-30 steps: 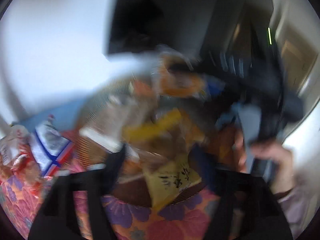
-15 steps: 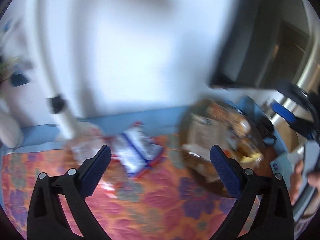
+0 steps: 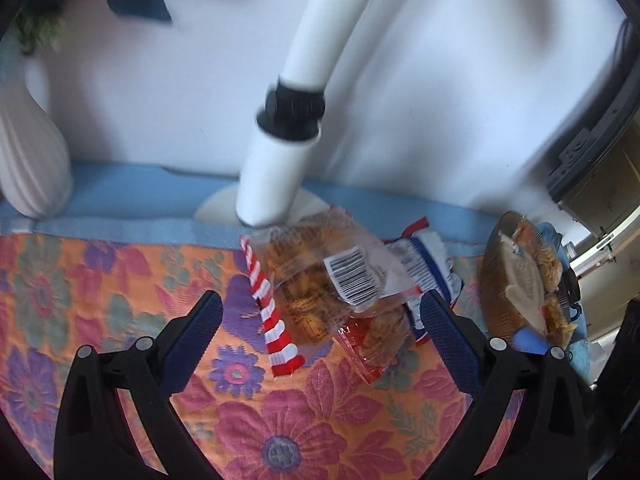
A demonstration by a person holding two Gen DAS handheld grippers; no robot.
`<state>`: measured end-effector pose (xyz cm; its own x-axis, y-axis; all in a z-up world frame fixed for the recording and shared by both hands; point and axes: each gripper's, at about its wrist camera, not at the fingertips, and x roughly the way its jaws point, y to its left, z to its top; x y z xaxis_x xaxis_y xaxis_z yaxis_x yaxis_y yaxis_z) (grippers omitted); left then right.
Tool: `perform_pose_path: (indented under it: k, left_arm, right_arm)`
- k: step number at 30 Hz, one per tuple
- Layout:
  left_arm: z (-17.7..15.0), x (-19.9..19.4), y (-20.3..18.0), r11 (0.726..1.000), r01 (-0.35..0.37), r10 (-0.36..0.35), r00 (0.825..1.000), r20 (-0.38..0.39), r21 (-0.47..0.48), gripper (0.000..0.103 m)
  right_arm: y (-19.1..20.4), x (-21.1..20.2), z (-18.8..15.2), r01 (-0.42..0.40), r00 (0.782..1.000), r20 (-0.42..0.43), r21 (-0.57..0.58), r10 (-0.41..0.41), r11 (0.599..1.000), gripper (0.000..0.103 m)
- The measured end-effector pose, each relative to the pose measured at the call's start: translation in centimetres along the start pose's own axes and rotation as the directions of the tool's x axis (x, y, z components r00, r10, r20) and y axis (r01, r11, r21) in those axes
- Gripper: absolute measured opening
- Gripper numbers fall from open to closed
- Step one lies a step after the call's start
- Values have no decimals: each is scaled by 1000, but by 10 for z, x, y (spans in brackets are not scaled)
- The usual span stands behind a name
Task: Organize snacks
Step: 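Grasp the red-white striped bread bag with the left tool while the right tool grasps the blue-white chip bag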
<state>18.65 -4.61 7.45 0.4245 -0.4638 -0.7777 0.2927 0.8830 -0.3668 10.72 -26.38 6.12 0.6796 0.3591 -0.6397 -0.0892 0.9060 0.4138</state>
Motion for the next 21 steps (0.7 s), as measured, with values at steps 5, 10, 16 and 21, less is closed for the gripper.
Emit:
perform_pose_path:
  k: [5, 10, 16, 21]
  left_arm:
    - [-3, 24, 2, 1000, 5, -5, 1000, -21, -17, 98]
    - [-5, 33, 6, 1000, 6, -7, 1000, -27, -24, 98]
    - [-4, 44, 10, 999, 19, -20, 999, -39, -48, 98]
    - [-4, 50, 10, 998, 40, -42, 998, -41, -55, 98]
  right_arm:
    - [-10, 5, -6, -21, 999, 44, 146, 15, 989, 98]
    - [-33, 12, -22, -22, 995, 103, 328, -12, 945, 98]
    - [-60, 43, -4, -19, 988, 146, 421, -47, 907, 98]
    - [-62, 55, 9, 43, 978, 169, 412, -123, 910, 71]
